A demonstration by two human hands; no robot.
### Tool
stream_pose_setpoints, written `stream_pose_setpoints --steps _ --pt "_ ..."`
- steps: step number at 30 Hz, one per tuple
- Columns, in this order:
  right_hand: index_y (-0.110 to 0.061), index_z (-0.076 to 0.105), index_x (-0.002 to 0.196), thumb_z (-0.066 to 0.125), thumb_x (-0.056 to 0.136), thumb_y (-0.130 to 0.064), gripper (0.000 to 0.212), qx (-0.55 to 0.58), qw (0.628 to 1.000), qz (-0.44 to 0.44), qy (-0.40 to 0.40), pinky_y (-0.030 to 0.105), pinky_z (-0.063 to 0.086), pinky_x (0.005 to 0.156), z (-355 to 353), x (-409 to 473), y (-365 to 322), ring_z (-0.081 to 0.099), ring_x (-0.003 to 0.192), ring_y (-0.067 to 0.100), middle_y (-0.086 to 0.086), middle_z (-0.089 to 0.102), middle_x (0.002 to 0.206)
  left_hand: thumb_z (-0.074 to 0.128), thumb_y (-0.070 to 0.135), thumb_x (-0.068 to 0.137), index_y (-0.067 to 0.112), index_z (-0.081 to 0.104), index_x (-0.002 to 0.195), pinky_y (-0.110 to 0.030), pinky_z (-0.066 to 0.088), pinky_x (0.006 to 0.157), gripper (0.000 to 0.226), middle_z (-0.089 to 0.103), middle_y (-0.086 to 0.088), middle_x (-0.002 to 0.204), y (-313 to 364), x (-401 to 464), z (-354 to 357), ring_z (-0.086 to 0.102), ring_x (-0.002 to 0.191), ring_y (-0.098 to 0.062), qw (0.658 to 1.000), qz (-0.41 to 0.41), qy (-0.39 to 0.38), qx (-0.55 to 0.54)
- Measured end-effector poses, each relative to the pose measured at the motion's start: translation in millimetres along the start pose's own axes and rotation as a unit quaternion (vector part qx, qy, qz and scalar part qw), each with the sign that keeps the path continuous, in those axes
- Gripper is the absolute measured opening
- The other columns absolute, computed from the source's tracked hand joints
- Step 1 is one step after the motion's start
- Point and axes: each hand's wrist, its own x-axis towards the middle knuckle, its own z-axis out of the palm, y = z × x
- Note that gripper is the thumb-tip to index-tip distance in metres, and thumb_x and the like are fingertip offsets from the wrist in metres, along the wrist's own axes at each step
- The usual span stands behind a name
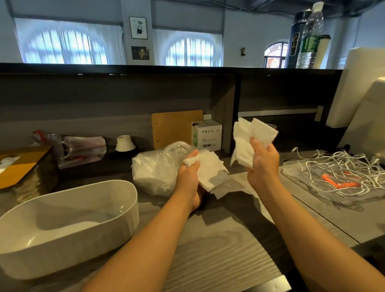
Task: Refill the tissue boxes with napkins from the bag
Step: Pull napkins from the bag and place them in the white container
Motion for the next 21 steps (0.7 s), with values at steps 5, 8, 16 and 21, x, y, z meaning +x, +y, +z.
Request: stream_pose_setpoints --steps 5,8,16,21 --pt "-0.002 0.054 0.128 0.051 0.100 -0.010 0.030 -0.066 0.967 0.091 -0.231 0.017 0.056 0.064 6.0 -15.6 -6.9 0.069 0.077 0.000 0.000 0.062 0.092 0.037 0.051 0.103 0.020 0.062 0.112 -0.046 0.054 0.085 0.041 0.076 -0.010 0.097 5.6 -3.7 1.4 0.068 0.093 -0.028 0.994 -0.062 -0.038 -0.084" --pt "-0.021 0.061 0.113 0.064 0.085 -0.033 0.030 -0.067 0.945 0.152 -0.282 0.033 0.059 0.063 8.5 -13.5 -8.9 0.071 0.081 0.018 0.004 0.069 0.091 0.034 0.065 0.098 0.023 0.054 0.134 -0.047 0.058 0.081 0.058 0.071 -0.014 0.117 3.6 1.0 -0.6 0.068 0.102 -0.032 0.992 -0.072 -0.040 -0.095" --pt "-0.012 0.066 0.114 0.069 0.089 -0.018 0.025 -0.256 0.955 0.067 -0.136 0.034 0.058 0.068 4.6 -3.6 6.8 0.072 0.087 0.022 0.008 0.073 0.100 0.050 0.038 0.097 0.022 0.064 0.122 -0.051 0.049 0.102 0.032 0.071 -0.012 0.116 2.4 -12.5 -0.4 0.065 0.112 -0.032 0.990 -0.048 -0.131 0.015" --pt "-0.022 0.066 0.094 0.069 0.089 -0.016 0.009 -0.261 0.960 0.050 -0.088 0.045 0.059 0.082 0.3 -0.9 11.1 0.071 0.090 0.024 0.004 0.072 0.094 0.046 -0.007 0.094 0.012 0.055 0.130 -0.046 0.055 0.092 0.041 0.067 -0.016 0.121 1.3 -13.7 3.2 0.065 0.112 -0.032 0.987 -0.022 -0.150 0.062"
